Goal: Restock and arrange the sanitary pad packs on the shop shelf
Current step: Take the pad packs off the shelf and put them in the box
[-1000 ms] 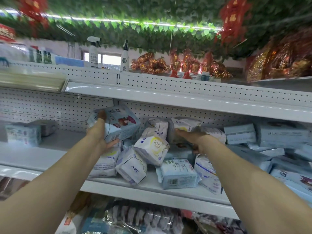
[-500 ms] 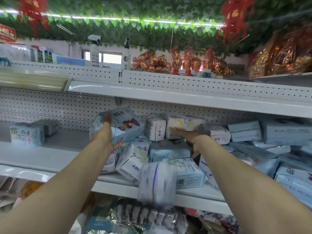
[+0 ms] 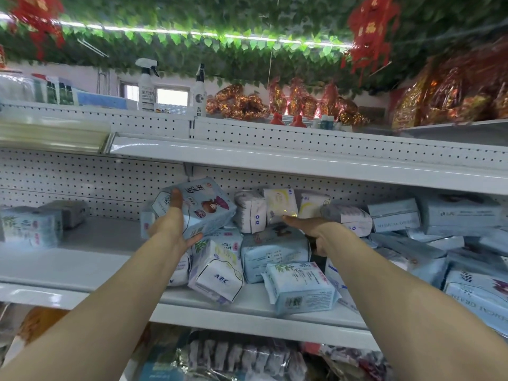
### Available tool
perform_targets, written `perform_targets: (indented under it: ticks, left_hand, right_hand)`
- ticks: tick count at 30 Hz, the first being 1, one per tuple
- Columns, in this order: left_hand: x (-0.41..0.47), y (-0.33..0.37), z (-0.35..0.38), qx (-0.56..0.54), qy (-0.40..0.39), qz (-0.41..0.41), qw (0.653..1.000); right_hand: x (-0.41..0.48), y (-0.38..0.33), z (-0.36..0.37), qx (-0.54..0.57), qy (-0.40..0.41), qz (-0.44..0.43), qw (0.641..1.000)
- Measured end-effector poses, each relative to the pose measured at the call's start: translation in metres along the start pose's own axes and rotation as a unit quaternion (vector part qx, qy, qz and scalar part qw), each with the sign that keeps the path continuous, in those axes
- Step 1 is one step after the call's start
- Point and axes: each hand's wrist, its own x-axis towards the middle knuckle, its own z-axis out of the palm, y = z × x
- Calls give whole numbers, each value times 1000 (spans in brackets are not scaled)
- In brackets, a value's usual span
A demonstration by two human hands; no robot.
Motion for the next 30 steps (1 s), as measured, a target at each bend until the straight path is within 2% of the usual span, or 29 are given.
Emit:
perform_targets:
  ticks: [4,10,14,18,22,30]
  left_hand:
    - [0,-1,-2,-9,-17,4,1000]
    - [-3,-1,0,-7,-24,5,1000]
    - [-2,-1,-3,-6,-30,-4,1000]
    - [-3,1,-5,-2,-34,-1,999]
    - [-1,1,-7,4,-52,-10,999]
    - [-3,6,-7,13,-74,-21,997]
  right_hand:
    - [0,-4,5,-20,13,26,999]
    - [9,1,9,69,9,57,996]
    - [7,3,12,72,11,57,996]
    - [21,12,14,131,13,73,989]
    - [2,7,19,170,9,91,981]
    - [-28,-11,21,177,31,89,980]
